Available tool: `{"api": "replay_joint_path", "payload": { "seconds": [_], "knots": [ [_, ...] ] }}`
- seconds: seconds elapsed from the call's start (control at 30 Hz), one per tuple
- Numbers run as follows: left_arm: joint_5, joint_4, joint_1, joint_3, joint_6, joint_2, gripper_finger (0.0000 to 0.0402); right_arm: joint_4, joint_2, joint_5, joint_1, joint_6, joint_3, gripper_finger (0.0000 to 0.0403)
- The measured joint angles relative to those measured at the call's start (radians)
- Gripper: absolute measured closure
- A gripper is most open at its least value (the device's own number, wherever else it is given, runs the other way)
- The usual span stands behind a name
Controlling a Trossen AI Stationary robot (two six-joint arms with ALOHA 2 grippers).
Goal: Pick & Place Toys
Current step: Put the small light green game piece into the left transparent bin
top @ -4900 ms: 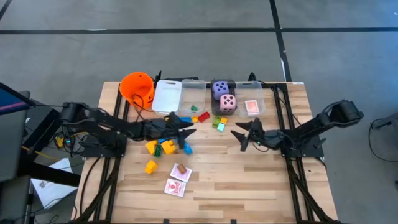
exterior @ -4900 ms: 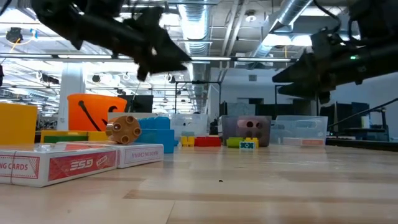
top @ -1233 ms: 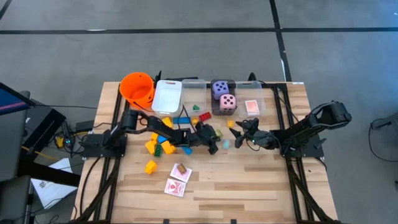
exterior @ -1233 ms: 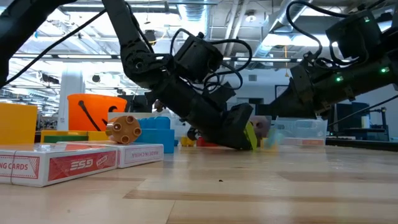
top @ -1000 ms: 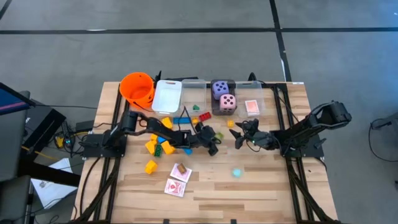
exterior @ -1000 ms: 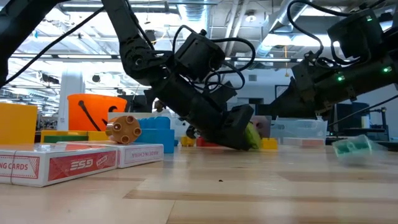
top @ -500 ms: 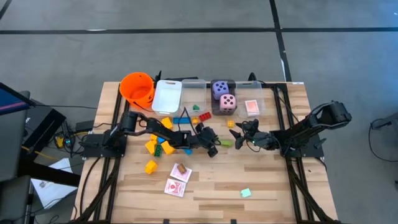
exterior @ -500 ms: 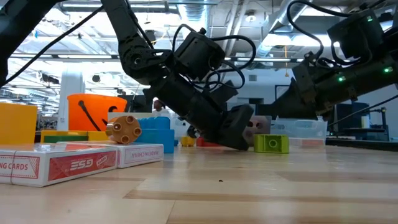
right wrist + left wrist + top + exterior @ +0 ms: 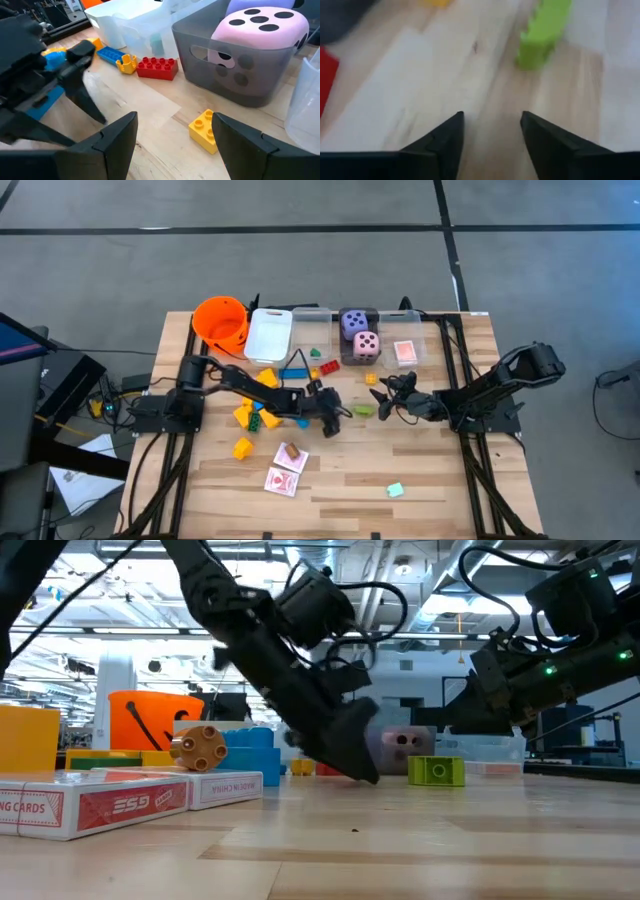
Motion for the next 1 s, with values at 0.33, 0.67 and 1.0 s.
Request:
{"api": "replay_joint_path", "payload": {
  "seconds": [0.33,0.67,1.0],
  "knots": [
    [0.129,0.093,-0.003,0.002,0.189,-0.046,0.0153,0.007,0.0,0.0,0.0,0.0,0.0,0.0154],
    [0.114,0.137,0.026,0.004,0.191,-0.035,0.0158,0.008,0.0,0.003,0.0,0.001,0.0,0.0154],
    [0.108,0.295,0.028,0.011,0.191,0.056,0.0155,0.012,0.0,0.004,-0.003,0.0,0.002,0.0154]
  ]
}}
